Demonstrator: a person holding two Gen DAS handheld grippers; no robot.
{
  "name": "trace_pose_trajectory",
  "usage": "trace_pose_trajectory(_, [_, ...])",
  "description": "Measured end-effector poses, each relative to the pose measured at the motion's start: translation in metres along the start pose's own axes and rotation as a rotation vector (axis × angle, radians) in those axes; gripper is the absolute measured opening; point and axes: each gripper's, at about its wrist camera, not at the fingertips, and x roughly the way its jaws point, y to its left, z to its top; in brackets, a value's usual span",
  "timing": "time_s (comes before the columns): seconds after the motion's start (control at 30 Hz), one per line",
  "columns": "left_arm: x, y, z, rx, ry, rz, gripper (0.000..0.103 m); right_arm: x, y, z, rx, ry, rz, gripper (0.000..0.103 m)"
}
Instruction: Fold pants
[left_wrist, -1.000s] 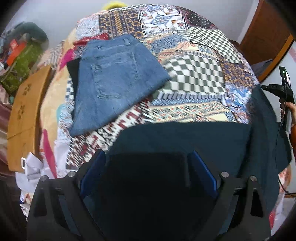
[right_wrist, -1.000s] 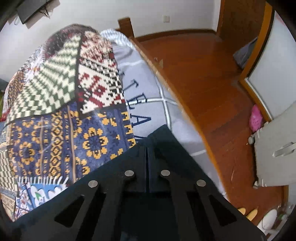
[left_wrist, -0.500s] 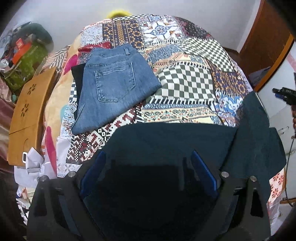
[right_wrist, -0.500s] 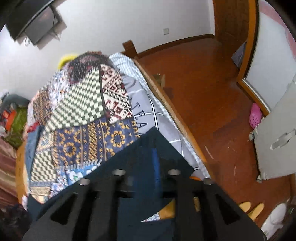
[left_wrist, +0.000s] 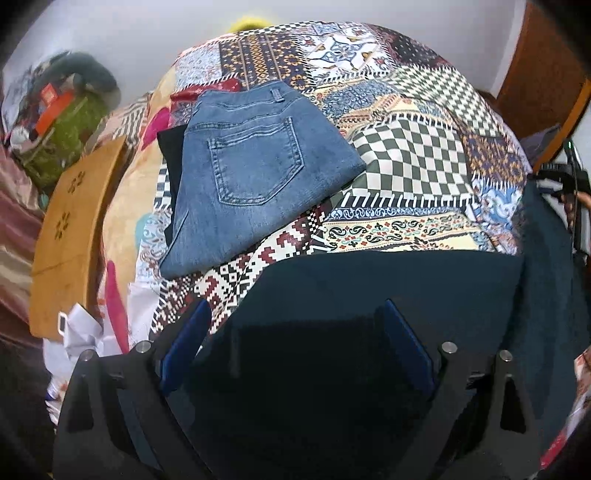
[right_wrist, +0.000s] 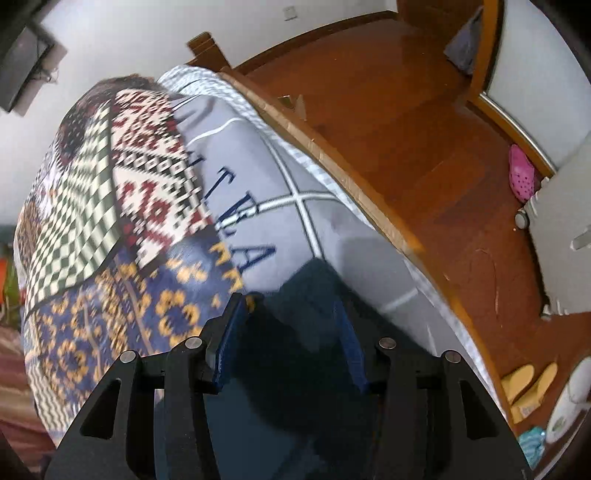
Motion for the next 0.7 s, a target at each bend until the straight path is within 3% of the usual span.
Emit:
trace_pose_trajectory(0.1, [0.002,-0.01,0.0,0.043,-0.002,0.005,0.094,0.01,0.002,-0.001,-0.023,-0.007,-0.056,0.028])
trace_pose_trajectory(0.3, [-0.001,-0.024,-0.002,0.097,-0.017,0.021,0.094,0.002,-0.003,-0.002,-0.015,-0.038,-0.037,0.018])
trace_pose_trajectory(0.5, [-0.006,-0.037,-0.005,0.124,0.009,-0.016,0.094,-0.053,-0.007,-0.011,-0.037,-0.11,0.014,0.012])
trace_pose_trajectory(0.7, [-0.01,-0.05,-0.009,0.126,0.039,-0.049,0.094,-0.146,-0.029,-0.025,-0.05,-0.234,0.087,0.012])
